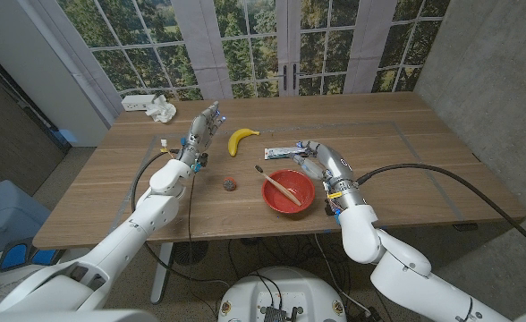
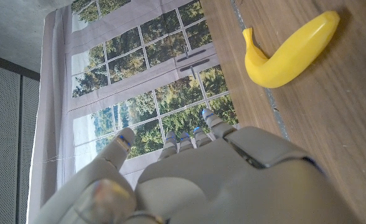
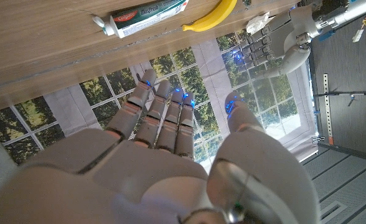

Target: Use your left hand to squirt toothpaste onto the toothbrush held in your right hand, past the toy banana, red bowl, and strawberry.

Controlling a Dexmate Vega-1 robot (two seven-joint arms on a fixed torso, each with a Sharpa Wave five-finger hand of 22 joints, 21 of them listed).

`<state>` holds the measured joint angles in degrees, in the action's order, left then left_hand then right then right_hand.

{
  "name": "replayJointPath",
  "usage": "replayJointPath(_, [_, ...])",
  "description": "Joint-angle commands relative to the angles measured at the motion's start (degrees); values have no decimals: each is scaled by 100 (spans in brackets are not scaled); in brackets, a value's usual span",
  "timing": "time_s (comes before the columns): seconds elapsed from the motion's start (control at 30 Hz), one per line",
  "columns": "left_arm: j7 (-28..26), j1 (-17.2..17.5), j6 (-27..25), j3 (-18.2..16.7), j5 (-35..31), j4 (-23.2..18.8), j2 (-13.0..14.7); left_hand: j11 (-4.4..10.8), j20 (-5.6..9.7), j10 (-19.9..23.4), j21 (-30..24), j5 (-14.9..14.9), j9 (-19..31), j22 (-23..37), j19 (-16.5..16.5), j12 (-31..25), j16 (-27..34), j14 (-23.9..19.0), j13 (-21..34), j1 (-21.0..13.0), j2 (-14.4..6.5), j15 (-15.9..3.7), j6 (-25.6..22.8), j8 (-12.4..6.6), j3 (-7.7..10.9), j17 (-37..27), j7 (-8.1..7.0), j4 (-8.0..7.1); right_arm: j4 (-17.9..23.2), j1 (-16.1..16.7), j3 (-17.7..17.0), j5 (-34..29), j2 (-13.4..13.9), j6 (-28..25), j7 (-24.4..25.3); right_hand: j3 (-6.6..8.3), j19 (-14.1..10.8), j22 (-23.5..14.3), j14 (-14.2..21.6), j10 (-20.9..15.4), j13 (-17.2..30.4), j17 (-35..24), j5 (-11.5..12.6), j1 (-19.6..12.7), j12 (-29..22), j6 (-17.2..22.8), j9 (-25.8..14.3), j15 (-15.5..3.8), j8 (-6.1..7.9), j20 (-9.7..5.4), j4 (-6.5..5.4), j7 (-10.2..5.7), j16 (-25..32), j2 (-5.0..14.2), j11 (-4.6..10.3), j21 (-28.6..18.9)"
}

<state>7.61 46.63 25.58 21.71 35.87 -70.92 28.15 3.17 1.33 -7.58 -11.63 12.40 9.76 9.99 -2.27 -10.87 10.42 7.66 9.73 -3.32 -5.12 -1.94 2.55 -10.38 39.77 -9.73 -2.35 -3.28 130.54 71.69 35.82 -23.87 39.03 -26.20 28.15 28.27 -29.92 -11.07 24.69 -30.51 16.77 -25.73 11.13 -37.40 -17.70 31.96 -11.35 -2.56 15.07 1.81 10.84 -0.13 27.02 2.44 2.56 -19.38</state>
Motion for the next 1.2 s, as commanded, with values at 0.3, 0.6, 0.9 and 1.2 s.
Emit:
replayJointPath(0.3, [243, -2, 181, -29, 106, 187, -35, -2, -7, 12, -1, -4, 5, 22, -63, -15, -8, -19, 27, 64, -314, -125, -66, -4, 12, -18, -22, 31, 67, -73, 483, -800, -176, -783, -172, -129, -158, -54, 171, -261, 272, -358, -97, -710, -198, 274, -24, -550, 126, -69, -19, -128, 351, -137, 163, -117])
replayJointPath(0.6, [337, -25, 298, -33, 150, 328, -107, 4, -9, 14, 0, -5, 5, 22, -65, -13, -9, -20, 27, 71, -316, -125, -72, -3, 13, -19, -24, 31, 64, -232, 778, -1233, -228, -1168, -414, -211, -189, -63, 185, -365, 360, -497, -114, -867, -264, 438, -28, -615, 187, -86, -49, -187, 472, -189, 185, -156])
replayJointPath(0.9, [334, 1, 308, -42, 148, 323, -96, -2, -8, 17, 0, -5, 5, 22, -70, -12, -8, -27, 27, 76, -317, -125, -74, -1, 15, -19, -28, 31, -51, -358, 981, -1508, -317, -1428, -570, -279, -196, -72, 179, -521, 472, -678, -110, -1148, -356, 592, -32, -740, 243, -136, -36, -335, 621, -225, 285, -197])
replayJointPath(1.2, [305, 23, 286, -39, 131, 277, -77, 5, -9, 19, 1, -5, 5, 22, -71, -11, -10, -25, 27, 81, -319, -128, -77, 0, 16, -20, -21, 31, -70, -465, 1079, -1540, -312, -1641, -895, -345, -165, -76, 129, -523, 534, -776, -110, -1287, -373, 609, -34, -811, 246, -136, -44, -386, 685, -295, 329, -209])
